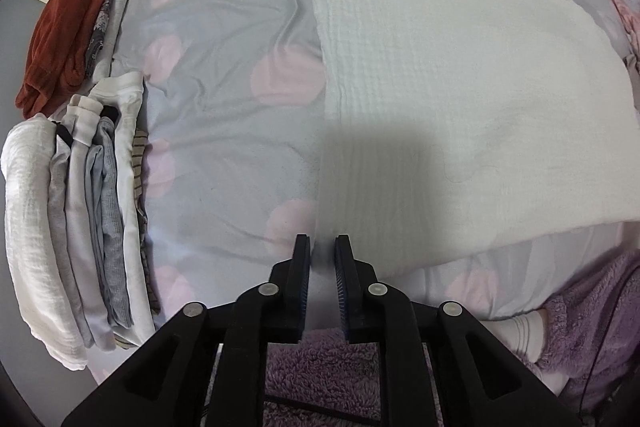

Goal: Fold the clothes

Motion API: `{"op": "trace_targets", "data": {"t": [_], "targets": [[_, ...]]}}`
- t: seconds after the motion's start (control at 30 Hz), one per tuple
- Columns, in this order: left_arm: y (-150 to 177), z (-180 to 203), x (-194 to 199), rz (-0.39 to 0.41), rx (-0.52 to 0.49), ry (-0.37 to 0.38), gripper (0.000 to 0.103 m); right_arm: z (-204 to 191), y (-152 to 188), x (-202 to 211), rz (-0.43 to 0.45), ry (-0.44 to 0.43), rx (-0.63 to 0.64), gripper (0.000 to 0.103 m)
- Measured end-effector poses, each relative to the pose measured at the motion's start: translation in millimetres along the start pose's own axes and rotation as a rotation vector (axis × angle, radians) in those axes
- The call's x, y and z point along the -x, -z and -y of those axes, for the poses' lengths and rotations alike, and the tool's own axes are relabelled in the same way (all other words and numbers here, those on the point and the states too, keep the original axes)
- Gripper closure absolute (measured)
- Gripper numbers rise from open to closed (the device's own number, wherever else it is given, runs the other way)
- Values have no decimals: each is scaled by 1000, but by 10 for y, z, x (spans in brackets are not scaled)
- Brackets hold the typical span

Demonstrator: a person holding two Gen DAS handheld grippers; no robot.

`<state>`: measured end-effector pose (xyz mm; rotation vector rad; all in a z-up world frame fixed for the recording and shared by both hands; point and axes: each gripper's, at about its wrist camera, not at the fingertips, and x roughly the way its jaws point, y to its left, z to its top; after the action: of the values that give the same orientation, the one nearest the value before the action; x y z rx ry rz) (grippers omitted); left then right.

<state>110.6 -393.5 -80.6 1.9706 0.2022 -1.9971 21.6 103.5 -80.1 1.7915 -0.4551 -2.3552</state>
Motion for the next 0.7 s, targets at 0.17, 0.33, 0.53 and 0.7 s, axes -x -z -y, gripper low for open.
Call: {"op": "trace_targets", "data": {"t": [0.17,0.33,0.53,0.7], "targets": [[-2,-144,285,79,44,18,88,36,20,241,81,19,2,86],[-55,-217,720,237,110,59,88,-15,-59,469,171,-32,3,85],[-180,-64,1182,428,145,85,87,-278,-214,573,237,-99,75,84],[-330,175,1363,583,131,66,81,-586,-321,553,281,-132,193,71]]}}
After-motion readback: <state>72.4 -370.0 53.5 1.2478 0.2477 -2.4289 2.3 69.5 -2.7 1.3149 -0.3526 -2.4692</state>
